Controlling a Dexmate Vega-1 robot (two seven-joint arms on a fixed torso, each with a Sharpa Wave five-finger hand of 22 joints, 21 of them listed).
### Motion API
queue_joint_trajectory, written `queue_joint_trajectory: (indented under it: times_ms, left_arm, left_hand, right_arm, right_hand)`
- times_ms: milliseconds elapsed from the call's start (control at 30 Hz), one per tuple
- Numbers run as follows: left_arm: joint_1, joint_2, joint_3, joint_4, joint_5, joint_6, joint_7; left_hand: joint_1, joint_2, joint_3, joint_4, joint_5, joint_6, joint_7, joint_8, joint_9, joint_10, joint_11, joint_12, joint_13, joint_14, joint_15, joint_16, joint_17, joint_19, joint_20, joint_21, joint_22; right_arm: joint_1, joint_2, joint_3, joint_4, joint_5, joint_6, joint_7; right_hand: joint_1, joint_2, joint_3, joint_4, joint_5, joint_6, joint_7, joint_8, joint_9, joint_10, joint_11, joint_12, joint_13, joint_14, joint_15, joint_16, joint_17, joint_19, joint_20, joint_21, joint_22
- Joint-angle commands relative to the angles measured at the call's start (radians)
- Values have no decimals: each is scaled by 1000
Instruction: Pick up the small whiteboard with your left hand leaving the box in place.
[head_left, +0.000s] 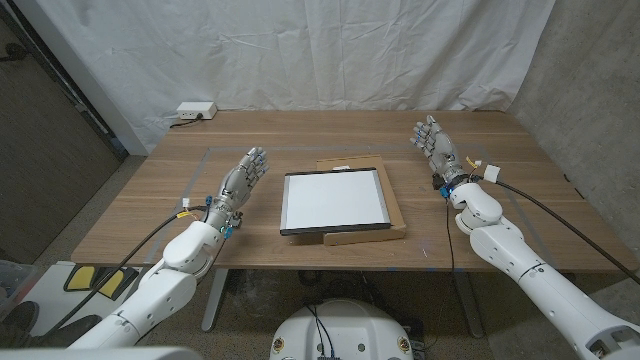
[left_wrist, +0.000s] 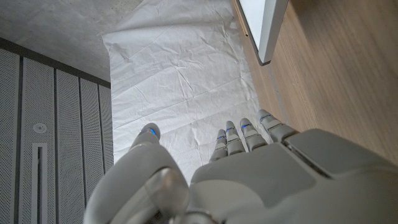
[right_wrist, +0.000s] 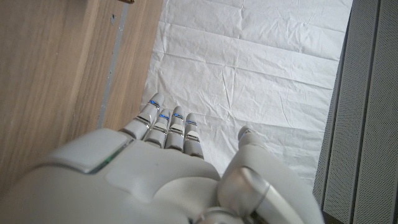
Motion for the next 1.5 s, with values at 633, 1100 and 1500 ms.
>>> queue_joint_trajectory:
  times_ms: [633, 1100, 1500]
  left_arm:
    - [57, -58, 15, 29, -81, -95, -78]
    - [51, -99, 26, 73, -159, -127, -175]
    - [73, -132, 23, 92, -214, -151, -221]
  left_hand:
    - [22, 0, -1, -13, -6, 15, 4, -2, 3, 18, 8, -2, 6, 15, 9, 3, 6, 17, -24, 0, 6]
    - [27, 2, -2, -15, -10, 20, 9, -3, 4, 23, 11, -4, 6, 17, 10, 1, 6, 19, -18, 0, 7]
    - [30, 4, -2, -16, -14, 24, 9, -4, 4, 26, 17, -5, 6, 20, 13, 1, 7, 22, -13, 0, 7]
  right_arm:
    - [1, 7, -8, 8, -3, 2, 2]
    - [3, 4, -5, 10, -1, -2, 1]
    - [8, 5, -7, 15, -3, -11, -5]
  right_hand:
    - [11, 1, 3, -9, -3, 9, -5, -2, 2, 9, -1, 2, 5, 10, 0, 0, 6, 14, 2, -12, 4]
    - [11, 1, 2, -10, -4, 8, -5, -4, 2, 9, -1, 1, 5, 9, 2, -1, 7, 16, 3, -16, 4]
    - [11, 2, 2, -11, -5, 8, -4, -4, 2, 10, -1, 1, 5, 10, 3, -2, 7, 17, 4, -19, 4]
